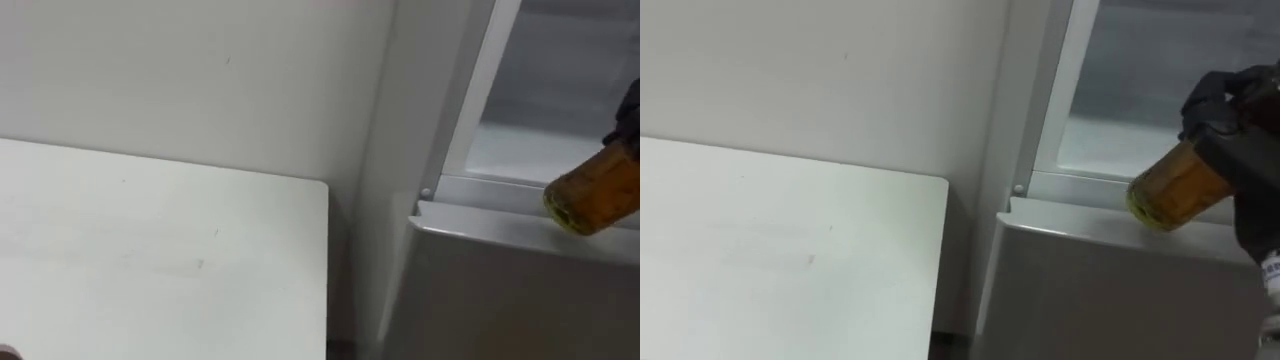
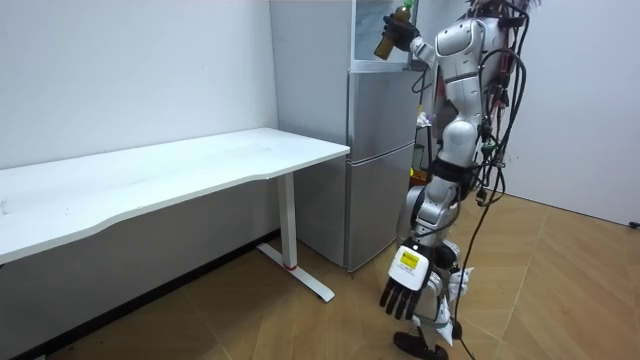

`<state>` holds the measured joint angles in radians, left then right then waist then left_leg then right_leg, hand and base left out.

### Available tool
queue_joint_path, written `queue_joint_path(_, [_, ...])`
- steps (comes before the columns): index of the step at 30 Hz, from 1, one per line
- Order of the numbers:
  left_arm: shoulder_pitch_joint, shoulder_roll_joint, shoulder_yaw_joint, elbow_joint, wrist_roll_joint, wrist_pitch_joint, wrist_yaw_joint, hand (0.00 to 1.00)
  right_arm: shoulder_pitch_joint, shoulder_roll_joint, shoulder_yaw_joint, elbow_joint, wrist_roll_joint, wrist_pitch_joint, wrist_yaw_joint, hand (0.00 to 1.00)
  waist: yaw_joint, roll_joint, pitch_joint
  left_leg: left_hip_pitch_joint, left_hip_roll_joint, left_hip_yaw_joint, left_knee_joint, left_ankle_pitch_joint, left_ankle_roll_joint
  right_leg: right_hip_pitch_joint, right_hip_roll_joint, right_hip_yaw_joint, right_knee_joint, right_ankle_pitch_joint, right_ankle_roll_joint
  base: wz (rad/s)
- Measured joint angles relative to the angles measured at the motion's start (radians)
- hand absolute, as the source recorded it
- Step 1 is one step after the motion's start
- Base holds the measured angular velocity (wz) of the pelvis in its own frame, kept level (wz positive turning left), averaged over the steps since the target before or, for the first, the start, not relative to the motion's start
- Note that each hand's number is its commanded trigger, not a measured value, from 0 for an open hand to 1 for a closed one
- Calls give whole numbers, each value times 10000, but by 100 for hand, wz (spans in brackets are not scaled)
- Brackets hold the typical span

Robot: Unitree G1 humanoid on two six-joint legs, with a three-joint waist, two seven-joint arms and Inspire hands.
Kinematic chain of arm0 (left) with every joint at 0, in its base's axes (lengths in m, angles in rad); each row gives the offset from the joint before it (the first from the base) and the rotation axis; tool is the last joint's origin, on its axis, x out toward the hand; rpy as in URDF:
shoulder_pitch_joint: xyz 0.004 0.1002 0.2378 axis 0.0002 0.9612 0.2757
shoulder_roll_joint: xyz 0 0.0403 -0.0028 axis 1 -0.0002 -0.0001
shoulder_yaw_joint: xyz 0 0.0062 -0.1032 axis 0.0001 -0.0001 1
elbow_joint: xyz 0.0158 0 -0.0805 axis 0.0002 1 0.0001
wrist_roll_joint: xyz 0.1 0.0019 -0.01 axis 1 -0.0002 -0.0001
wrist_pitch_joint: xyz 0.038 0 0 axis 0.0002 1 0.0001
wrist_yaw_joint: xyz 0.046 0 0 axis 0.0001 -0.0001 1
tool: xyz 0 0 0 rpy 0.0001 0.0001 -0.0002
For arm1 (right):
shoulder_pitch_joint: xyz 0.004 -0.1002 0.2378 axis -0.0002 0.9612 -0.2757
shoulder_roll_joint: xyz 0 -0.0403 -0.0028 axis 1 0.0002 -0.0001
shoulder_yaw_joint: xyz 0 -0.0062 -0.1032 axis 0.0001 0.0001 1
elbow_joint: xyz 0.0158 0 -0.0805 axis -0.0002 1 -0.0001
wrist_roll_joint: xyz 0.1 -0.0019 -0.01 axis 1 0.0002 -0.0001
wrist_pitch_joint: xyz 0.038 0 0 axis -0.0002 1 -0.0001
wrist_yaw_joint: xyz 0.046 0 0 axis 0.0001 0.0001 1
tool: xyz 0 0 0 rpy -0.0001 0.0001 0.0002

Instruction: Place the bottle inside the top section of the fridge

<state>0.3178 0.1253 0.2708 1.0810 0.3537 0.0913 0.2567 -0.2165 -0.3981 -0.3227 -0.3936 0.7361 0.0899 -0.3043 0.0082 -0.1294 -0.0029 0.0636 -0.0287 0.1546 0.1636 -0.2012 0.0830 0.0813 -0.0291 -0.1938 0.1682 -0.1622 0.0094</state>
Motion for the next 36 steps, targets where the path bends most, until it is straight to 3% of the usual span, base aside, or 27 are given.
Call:
queue_joint_path(4, [-16, -2, -8, -1, -6, 175, -74, 0, -492, -58, 361, 93, 3, 0, 36, 100, 24, -2, 1, -26, -3, -63, 5, -1, 0, 10, 5, -47, -3, 0, 0, 5])
queue_joint_path(6, [-36, 0, -19, 0, 6, 274, -74, 0, -771, -309, 694, 544, 23, 29, 168, 100, 32, -1, 1, -23, -8, -65, 9, -1, 1, 43, 12, -45, -3, 0, 0, 0])
queue_joint_path(13, [-121, 35, -230, -1, 8, 530, -47, 0, -1225, -414, 985, 1599, 239, 451, 208, 100, 27, 23, -14, -30, -17, -183, 26, -1, 1, 55, -22, -199, 3, 0, 0, 4])
queue_joint_path(18, [-100, 65, -204, -5, 45, 593, -43, 0, -1436, -572, 1034, 1815, 665, 587, -227, 100, 16, 140, -67, -58, -16, -208, 40, -1, 1, 42, -31, -304, 3, 0, 0, 2])
queue_joint_path(21, [-122, 93, -201, -19, 58, 595, -40, 0, -1574, -866, 1034, 1990, 655, 587, -507, 100, 17, 141, -72, -60, -16, -207, 52, -1, 1, 53, -32, -302, 8, 0, 0, 0])
queue_joint_path(30, [-123, 80, -188, -126, 54, 620, -52, 0, -2350, -976, 1038, 2732, 461, 601, -997, 100, -43, 151, -63, -77, -18, -223, 91, 1, 0, 54, -35, -320, 11, 0, 1, 1])
queue_joint_path(33, [-137, 104, -187, -435, 59, 606, -112, 0, -3010, -1635, 1040, 3564, 473, 606, -1002, 100, -17, 130, -59, -182, -23, -333, 162, 0, 0, 41, -47, -533, 10, 0, 0, 12])
queue_joint_path(36, [-140, 116, -175, -431, 62, 636, -166, 0, -3305, -1788, 1039, 3876, 471, 606, -986, 100, -19, 112, -58, -187, -15, -366, 163, 0, -1, 44, -32, -540, 3, 0, 0, 5])
